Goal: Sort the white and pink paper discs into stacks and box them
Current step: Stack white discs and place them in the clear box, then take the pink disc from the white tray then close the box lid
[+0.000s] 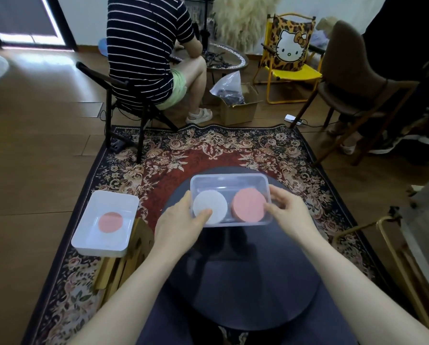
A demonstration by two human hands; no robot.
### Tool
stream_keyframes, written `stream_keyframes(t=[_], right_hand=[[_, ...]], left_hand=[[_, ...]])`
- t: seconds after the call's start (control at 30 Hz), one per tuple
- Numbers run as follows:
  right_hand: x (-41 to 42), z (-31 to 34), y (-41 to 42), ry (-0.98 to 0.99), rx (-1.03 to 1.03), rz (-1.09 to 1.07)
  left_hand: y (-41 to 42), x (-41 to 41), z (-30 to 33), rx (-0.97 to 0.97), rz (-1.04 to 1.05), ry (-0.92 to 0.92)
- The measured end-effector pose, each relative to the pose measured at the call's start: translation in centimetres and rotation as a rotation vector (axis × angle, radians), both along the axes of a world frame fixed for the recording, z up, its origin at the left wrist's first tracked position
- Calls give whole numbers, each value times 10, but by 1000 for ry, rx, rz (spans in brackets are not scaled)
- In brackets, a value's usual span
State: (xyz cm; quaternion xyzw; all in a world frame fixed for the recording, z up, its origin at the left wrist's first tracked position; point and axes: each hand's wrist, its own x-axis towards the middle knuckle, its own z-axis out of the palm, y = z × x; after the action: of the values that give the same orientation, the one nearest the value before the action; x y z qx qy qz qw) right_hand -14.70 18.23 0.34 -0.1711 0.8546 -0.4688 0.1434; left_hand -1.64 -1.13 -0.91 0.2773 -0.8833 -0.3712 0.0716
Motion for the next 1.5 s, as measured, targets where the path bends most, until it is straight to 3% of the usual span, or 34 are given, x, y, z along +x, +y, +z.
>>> stream_keyframes(t=[0.23,0.43,0.5,0.6,0.67,0.9,1.03,1.17,1.23,1.5], right_hand=[[50,-18,37,-193,85,-31],[52,-22,40,-198,159,-78],[56,-18,39,-161,235,-50],[70,-17,31,231,509,-19],[83,-15,14,363,401,7],[129,-24,-67,390,67,251],[147,-32,-119,273,-85,374],[160,-49,-169,-31,-170,432],[161,-66,-192,-172,-141,408],[145,-147,-257,-338,123,392]], left_hand=[[21,47,0,336,-53,-139],[35,53,-8,354,-26,-110],[36,58,-9,315,-46,-120],[35,65,-6,89,-98,-109],[26,69,-7,0,-105,-59],[-43,104,-19,-209,8,12],[-86,131,-28,-210,124,-17],[-128,148,-47,-121,228,-50],[-146,152,-60,-60,274,-31],[-201,144,-117,51,268,-181]])
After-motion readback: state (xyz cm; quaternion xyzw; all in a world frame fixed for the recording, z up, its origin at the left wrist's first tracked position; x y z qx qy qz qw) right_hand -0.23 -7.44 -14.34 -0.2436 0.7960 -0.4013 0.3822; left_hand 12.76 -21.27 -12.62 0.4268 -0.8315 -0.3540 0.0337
